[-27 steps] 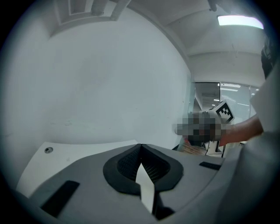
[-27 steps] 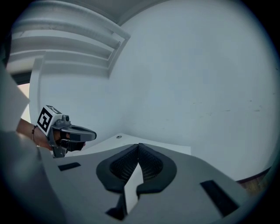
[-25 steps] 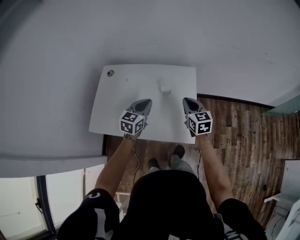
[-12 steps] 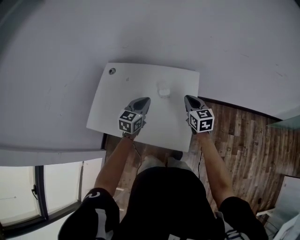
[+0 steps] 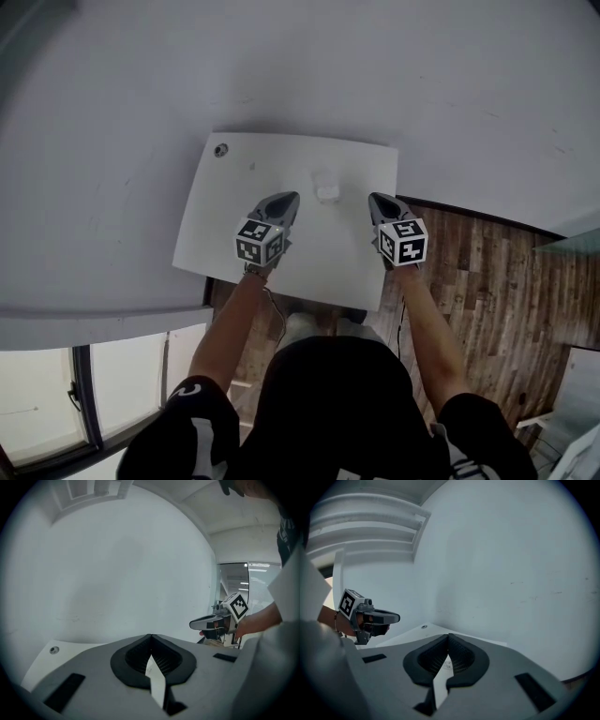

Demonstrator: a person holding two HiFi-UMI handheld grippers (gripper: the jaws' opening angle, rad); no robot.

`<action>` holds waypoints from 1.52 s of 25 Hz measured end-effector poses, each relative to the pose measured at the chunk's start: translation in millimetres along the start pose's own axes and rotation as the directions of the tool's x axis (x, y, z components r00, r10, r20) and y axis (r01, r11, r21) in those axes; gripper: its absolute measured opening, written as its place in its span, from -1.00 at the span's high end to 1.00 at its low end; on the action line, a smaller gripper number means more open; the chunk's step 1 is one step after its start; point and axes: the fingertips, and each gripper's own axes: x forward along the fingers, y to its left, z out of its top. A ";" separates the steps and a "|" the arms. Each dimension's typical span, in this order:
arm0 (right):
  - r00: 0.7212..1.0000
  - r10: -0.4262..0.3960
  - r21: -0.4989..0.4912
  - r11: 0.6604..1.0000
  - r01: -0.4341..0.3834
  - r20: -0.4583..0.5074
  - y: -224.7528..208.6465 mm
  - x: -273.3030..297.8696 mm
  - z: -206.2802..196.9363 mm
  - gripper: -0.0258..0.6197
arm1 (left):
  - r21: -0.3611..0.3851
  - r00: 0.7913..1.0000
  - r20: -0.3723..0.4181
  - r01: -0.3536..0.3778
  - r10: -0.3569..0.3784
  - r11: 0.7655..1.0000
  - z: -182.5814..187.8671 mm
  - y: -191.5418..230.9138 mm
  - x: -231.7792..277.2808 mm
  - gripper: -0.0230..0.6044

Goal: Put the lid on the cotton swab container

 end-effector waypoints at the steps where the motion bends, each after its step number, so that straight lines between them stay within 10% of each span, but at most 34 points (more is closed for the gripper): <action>1: 1.000 -0.011 0.009 1.000 0.011 0.003 -1.7 1.7 1.9 0.88 | 0.000 1.000 -0.001 0.004 -0.004 1.000 1.0 3.0 1.7 0.84; 38: 0.995 -0.098 -0.005 0.995 0.098 -0.006 31.9 46.8 24.2 0.88 | -0.010 0.992 -0.004 0.128 -0.128 0.992 0.6 64.9 2.1 0.84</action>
